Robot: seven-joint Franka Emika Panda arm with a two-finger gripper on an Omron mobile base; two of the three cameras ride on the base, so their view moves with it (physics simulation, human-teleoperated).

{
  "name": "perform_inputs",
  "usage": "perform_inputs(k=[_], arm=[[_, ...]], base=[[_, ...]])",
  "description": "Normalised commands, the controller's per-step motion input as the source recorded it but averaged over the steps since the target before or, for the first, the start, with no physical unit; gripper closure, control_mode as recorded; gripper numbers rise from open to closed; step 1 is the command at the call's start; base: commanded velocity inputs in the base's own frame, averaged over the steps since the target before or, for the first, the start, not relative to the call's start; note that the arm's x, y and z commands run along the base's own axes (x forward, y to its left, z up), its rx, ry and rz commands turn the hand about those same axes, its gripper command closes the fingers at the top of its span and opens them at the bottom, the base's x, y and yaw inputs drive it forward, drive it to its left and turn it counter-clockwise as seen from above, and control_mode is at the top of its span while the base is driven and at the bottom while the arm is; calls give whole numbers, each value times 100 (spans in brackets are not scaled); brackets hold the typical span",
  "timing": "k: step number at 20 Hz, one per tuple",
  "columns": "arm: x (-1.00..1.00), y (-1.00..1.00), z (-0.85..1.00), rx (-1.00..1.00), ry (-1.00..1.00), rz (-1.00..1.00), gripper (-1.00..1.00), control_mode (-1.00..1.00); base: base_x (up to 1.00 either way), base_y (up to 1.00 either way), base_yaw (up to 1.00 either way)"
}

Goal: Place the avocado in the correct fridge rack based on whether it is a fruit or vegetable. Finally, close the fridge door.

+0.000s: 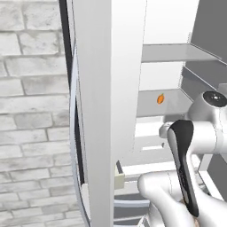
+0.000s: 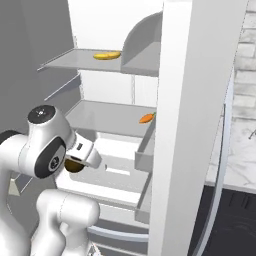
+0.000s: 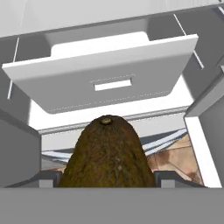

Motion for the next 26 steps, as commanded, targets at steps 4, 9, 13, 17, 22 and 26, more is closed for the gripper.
perform_inputs(k=[4, 9, 13, 17, 22, 26], arm=[[0, 0, 0, 0, 0, 0, 100, 100], [80, -2, 13, 0, 0, 2, 100, -100], [100, 0, 32, 0, 3, 0, 100, -100], [100, 2, 10, 0, 2, 0, 100, -100], [100, 9, -2, 0, 0, 0, 100, -100], [100, 2, -11, 0, 0, 0, 100, -100]], base=[[88, 0, 0], [20, 0, 0], [0, 0, 0], [0, 0, 0], [0, 0, 0], [0, 0, 0]])
